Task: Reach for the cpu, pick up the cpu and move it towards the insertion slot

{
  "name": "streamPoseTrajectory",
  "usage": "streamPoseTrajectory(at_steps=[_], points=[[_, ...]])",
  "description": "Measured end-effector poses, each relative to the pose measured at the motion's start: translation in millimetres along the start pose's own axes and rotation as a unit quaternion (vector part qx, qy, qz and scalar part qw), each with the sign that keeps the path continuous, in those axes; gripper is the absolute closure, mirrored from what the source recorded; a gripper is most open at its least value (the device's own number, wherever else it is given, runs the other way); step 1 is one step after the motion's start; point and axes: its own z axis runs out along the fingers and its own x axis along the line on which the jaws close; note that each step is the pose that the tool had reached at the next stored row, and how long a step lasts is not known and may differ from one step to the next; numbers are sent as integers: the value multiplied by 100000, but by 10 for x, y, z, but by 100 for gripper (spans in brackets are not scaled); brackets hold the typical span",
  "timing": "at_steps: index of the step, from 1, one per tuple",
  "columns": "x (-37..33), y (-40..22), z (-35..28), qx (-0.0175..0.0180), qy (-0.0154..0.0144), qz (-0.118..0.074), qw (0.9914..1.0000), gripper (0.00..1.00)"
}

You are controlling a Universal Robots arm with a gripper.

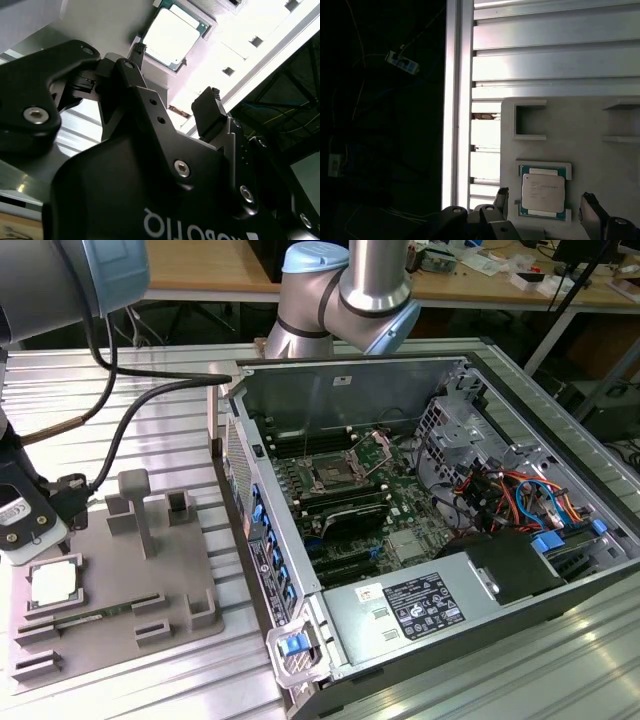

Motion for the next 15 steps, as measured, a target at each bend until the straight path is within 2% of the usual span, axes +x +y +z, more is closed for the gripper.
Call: streamPoseTrajectory(at_steps=[9, 11, 15], points=[[-1, -10, 59, 157, 6, 10, 100000, 34], [-2, -18, 91, 332, 7, 3, 99999, 34], [-13, -36, 143, 350, 16, 5, 99999, 34]])
